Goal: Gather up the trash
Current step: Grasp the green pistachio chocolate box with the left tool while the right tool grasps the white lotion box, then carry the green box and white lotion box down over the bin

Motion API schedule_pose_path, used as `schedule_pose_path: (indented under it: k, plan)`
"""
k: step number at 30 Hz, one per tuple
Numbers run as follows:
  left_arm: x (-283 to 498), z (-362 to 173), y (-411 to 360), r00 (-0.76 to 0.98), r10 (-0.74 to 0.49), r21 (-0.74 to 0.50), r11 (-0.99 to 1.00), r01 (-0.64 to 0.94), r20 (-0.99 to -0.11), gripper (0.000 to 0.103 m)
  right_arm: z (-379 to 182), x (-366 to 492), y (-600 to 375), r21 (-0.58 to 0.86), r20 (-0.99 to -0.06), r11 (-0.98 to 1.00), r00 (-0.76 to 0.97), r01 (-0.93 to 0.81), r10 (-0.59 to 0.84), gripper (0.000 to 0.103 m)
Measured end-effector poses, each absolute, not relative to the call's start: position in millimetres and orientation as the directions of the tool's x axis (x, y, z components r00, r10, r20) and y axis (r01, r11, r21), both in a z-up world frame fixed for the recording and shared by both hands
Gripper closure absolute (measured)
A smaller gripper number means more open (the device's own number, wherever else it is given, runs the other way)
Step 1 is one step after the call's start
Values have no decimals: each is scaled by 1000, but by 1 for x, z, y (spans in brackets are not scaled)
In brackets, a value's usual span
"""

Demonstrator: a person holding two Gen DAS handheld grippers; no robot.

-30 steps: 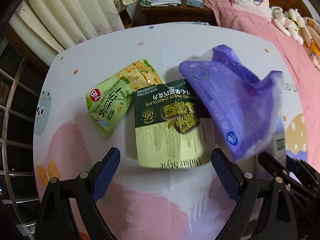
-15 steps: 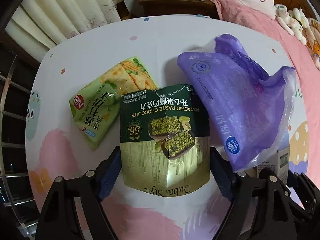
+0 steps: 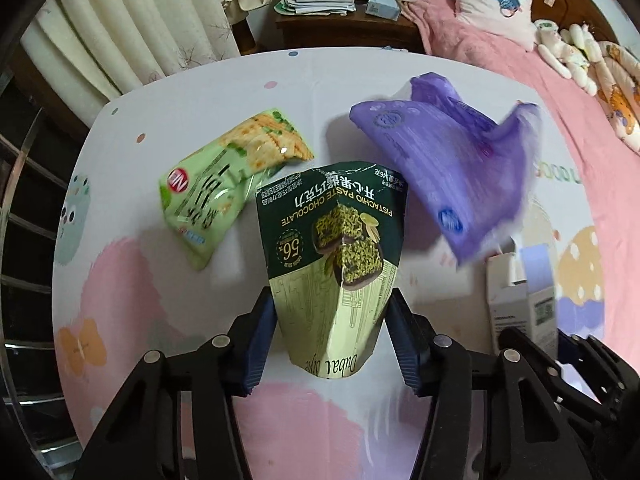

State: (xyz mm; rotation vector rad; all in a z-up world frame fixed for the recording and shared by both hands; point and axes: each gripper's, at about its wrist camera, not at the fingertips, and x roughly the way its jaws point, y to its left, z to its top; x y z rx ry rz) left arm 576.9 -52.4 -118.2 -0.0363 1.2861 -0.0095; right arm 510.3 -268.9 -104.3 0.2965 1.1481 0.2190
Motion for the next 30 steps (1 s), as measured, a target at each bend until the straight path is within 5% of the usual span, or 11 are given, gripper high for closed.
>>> schedule_pose_path:
  k: [16,30]
  plan:
    - [396,-54,-12,352,-113,-98,993,58,-929,50,-44,395,-227,362,-817,930,460,-59,347,73]
    - [195,-17,64,411,-218,-167,973,157,-885,49,16,204,-153,384,-765,922,539,-57,352,73]
